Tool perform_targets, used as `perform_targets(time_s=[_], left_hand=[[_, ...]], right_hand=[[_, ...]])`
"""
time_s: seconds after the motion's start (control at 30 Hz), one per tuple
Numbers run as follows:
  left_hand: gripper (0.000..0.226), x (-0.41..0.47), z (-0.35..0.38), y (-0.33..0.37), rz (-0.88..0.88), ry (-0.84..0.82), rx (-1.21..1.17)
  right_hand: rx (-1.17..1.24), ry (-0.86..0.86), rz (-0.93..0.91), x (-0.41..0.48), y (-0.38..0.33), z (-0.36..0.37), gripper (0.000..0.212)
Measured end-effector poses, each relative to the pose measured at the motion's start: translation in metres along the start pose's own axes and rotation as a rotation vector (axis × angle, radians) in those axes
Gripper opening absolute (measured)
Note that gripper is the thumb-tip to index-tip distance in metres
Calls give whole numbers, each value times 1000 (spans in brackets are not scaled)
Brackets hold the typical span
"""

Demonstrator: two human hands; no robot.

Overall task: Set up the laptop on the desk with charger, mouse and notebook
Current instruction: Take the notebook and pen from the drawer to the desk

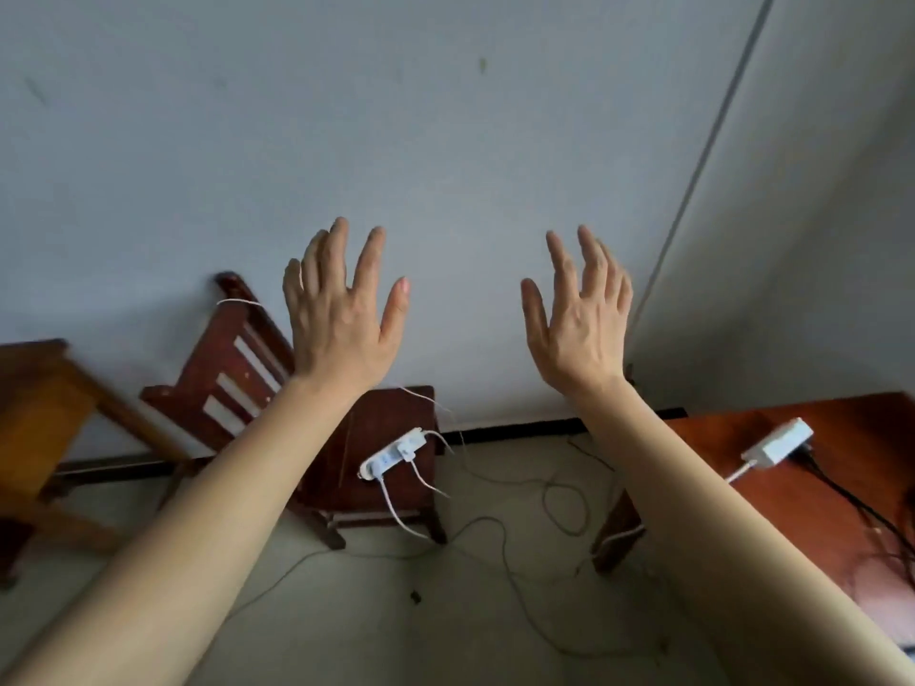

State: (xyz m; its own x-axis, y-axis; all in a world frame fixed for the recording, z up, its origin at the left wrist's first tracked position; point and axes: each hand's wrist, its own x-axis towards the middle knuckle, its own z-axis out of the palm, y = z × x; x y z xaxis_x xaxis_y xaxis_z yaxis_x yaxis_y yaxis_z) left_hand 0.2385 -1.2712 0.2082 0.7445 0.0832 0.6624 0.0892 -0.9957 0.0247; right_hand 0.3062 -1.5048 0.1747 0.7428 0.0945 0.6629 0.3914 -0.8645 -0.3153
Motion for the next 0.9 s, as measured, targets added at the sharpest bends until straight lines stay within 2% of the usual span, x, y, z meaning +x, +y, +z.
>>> perform_targets(time_s=[0.13,0.17,0.47,0.6,0.8,0.9], left_hand=[[57,-58,-60,-148,-119,-22,142],[58,-63,-62,-157,-121,-37,147],[59,-171,-144,-398,-503,27,362],[63,-206,-153,-469,-641,-50,425],[67,-234,-181,-612,-813,-206,655],[68,-240,-198,-664,-887,-216,736]], right_hand=[[168,-78,-126,-25,-159,44,55],[184,-84,-132,-28,-168,47,54],[408,-265,-496,-62,-442,139,59],[449,-351,-596,-70,-526,195,62],[634,-500,-788,-74,-700,293,58],[667,-563,-850,-73,-772,325,58]])
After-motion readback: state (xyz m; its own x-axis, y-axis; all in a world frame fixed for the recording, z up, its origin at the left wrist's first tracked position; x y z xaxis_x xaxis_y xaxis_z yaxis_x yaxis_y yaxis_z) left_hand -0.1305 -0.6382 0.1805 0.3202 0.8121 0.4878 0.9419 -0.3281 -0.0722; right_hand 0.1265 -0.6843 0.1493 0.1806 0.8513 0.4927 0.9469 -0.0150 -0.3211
